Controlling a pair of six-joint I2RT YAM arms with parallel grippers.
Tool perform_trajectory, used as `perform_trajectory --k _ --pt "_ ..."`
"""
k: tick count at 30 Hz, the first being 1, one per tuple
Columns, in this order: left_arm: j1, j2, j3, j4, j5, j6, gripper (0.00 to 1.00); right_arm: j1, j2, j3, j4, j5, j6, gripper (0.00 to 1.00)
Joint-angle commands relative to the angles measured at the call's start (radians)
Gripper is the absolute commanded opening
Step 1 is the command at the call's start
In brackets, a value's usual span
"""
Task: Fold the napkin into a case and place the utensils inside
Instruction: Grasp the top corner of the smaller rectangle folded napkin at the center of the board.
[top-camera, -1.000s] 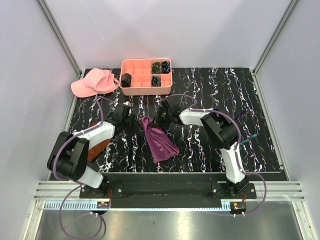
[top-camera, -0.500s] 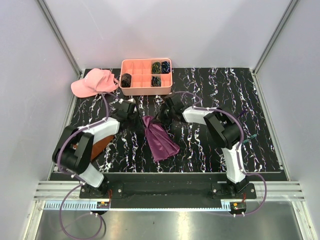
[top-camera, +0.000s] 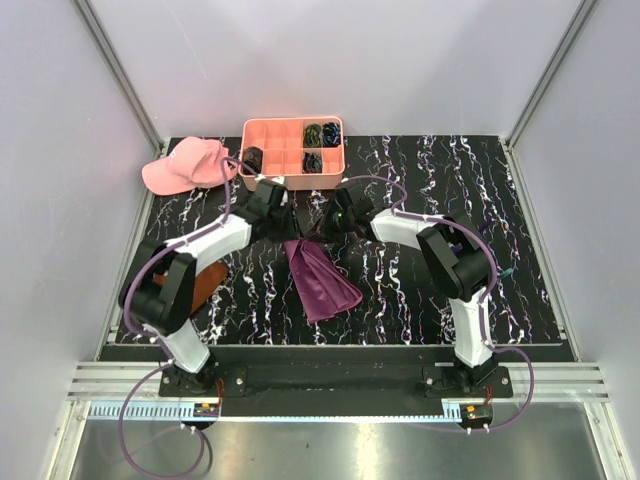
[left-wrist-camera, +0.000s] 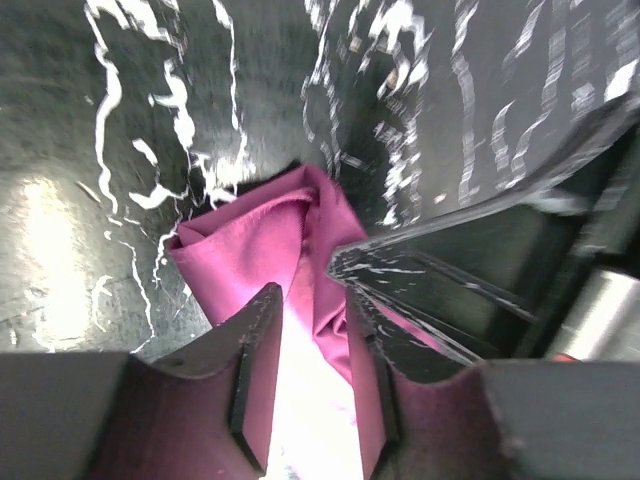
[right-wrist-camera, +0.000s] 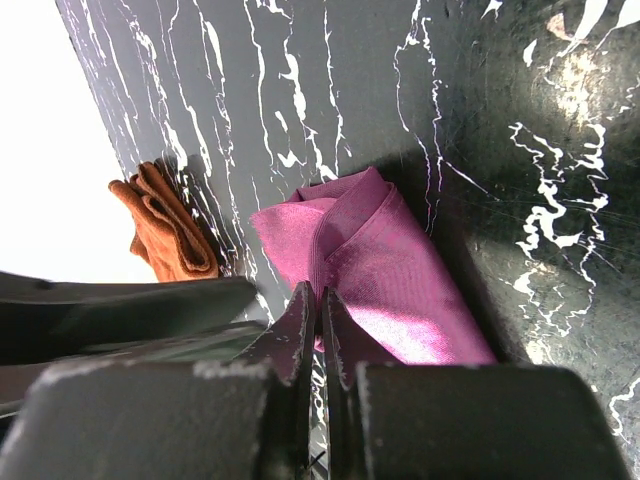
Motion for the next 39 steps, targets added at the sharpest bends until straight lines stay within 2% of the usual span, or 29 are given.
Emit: perform_trajectory --k 1,11,20,28,30,33,39 --pt "-0.048 0.038 0.049 -0.073 -0.084 0.064 0.33 -0.005 -0.043 -0.001 0.014 -0.015 0.008 0.00" --pt "-0.123 0.087 0.091 -0.109 -0.311 0.096 0.36 -0.007 -0.036 -0.033 0.049 -0.040 0.025 0.00" --pt "-0.159 0.142 0.157 -0.161 -0.422 0.121 0.28 -0.008 -0.033 -0.035 0.054 -0.049 0.024 0.00" --pt "-0.163 0.165 0.213 -0.195 -0.431 0.147 0.20 -0.008 -0.029 -0.026 0.054 -0.050 0.035 0.00" --pt "-0.163 0.167 0.235 -0.201 -0.419 0.158 0.15 -0.007 -0.029 -0.026 0.057 -0.055 0.042 0.00" --pt "-0.163 0.158 0.249 -0.221 -0.393 0.153 0.00 -0.005 -0.030 -0.026 0.060 -0.064 0.068 0.00" --pt "-0.160 0.113 0.218 -0.211 -0.284 0.130 0.00 0.004 -0.012 -0.044 0.110 -0.124 0.260 0.00"
